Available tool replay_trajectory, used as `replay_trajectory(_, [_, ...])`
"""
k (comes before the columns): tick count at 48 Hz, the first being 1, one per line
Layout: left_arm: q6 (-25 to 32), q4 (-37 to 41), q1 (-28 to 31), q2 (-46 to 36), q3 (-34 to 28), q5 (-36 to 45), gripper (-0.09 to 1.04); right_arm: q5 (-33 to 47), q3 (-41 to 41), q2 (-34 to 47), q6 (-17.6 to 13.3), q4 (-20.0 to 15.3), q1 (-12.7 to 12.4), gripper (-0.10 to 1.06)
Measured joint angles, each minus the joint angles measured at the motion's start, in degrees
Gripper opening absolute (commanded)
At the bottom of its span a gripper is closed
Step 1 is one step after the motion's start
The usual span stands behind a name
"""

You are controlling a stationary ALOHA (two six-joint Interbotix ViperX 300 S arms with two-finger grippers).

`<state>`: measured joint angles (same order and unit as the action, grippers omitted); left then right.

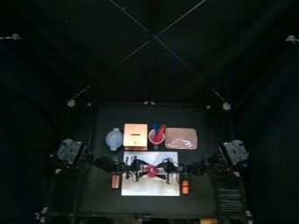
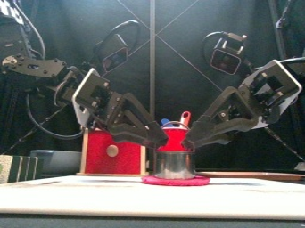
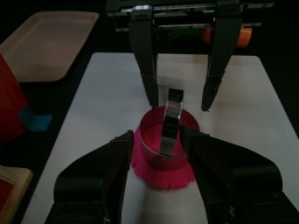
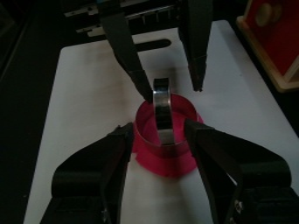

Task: Get the cutter from the drawer then cut the dough then place the extra dough in the bowl
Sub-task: Cut the dough

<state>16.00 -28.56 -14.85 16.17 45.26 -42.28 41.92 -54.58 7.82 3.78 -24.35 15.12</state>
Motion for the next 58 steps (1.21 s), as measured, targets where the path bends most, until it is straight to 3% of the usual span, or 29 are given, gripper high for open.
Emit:
replay_trajectory(21, [0.0, 0.7, 0.26, 0.0, -0.53, 0.18, 0.82, -8.26, 3.34, -0.44, 0.18, 0.79, -0.7, 0.84])
replay_trajectory(30, [0.0, 3.25, 0.35, 0.0, -0.53, 0.53, 0.77, -8.79, 3.34, -0.35, 0.26, 0.97, -2.37, 0.81])
replay_trajectory(49, [0.18, 3.69, 0.26, 0.0, -1.23, 3.87, 0.67, -8.79, 3.34, -0.35, 0.53, 2.46, -3.78, 0.56])
replay_trajectory(58, [0.0, 3.69, 0.53, 0.0, -1.23, 3.96, 0.61, -9.84, 3.34, -0.62, 0.35, 2.72, -4.13, 0.52])
